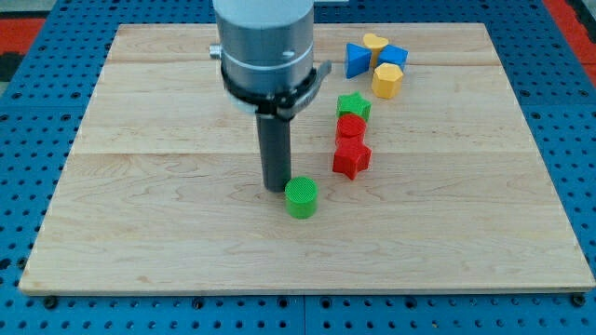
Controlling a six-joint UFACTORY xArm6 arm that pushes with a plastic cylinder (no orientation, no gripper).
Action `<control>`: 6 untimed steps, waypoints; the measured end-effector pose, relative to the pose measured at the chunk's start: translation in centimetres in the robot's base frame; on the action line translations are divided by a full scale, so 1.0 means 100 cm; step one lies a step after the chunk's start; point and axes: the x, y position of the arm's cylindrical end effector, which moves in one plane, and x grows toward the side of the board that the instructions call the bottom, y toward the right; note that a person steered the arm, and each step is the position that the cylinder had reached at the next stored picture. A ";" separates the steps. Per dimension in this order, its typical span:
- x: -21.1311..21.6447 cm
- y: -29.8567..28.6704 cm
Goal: Push the green circle into the red star
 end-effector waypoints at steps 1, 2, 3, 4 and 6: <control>0.035 0.012; 0.011 0.057; 0.042 0.018; 0.014 0.007; -0.029 0.042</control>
